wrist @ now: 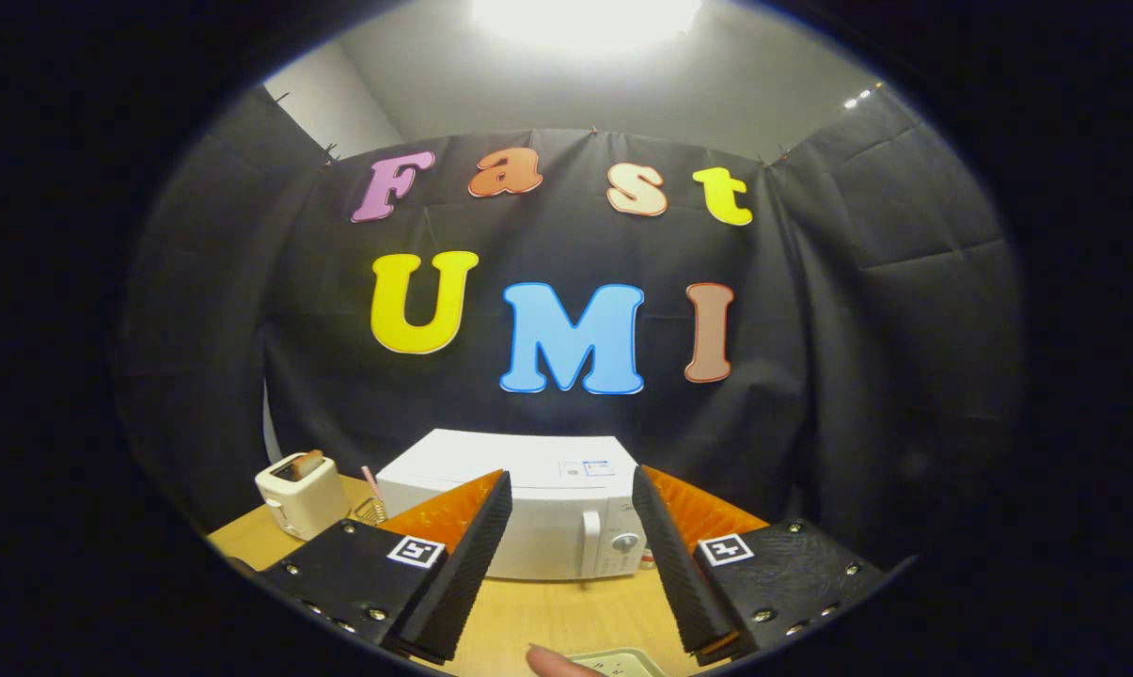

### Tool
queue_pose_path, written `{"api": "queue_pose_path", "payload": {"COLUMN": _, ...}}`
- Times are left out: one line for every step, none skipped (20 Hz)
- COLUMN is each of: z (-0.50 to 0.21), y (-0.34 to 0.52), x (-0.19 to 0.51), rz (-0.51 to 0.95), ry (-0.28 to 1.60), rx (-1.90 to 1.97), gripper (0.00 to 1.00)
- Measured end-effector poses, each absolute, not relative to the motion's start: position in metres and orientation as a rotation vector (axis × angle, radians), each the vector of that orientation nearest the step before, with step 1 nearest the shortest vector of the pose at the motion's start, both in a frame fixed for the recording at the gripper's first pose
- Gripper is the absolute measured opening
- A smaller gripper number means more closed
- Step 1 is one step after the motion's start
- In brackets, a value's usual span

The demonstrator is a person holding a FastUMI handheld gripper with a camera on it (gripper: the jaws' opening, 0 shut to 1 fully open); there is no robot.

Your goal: Open the microwave, put the food inside, and close the microwave door.

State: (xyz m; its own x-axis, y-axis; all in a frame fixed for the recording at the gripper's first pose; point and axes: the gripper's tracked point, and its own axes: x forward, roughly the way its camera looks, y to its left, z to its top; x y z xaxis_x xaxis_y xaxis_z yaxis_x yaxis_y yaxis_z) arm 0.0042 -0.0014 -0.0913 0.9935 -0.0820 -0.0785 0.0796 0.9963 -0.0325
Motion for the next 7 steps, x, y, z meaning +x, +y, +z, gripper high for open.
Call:
{"api": "queue_pose_path", "payload": {"z": -0.092, "y": 0.008, "x": 0.007, "rz": -0.065, "ry": 0.088, "rx": -0.022, "gripper": 0.89}}
{"api": "queue_pose_path", "payload": {"z": -0.09, "y": 0.014, "x": 0.006, "rz": -0.05, "ry": 0.099, "rx": -0.007, "gripper": 0.93}}
{"api": "queue_pose_path", "payload": {"z": -0.087, "y": 0.014, "x": 0.005, "rz": -0.04, "ry": 0.1, "rx": 0.002, "gripper": 0.96}}
{"api": "queue_pose_path", "payload": {"z": -0.082, "y": 0.014, "x": 0.005, "rz": -0.043, "ry": 0.087, "rx": -0.002, "gripper": 0.96}}
{"api": "queue_pose_path", "payload": {"z": -0.078, "y": 0.011, "x": 0.004, "rz": -0.058, "ry": 0.071, "rx": -0.014, "gripper": 0.96}}
{"api": "queue_pose_path", "payload": {"z": -0.075, "y": 0.009, "x": 0.004, "rz": -0.074, "ry": 0.06, "rx": -0.029, "gripper": 0.96}}
{"api": "queue_pose_path", "payload": {"z": -0.074, "y": 0.009, "x": 0.003, "rz": -0.081, "ry": 0.056, "rx": -0.037, "gripper": 0.96}}
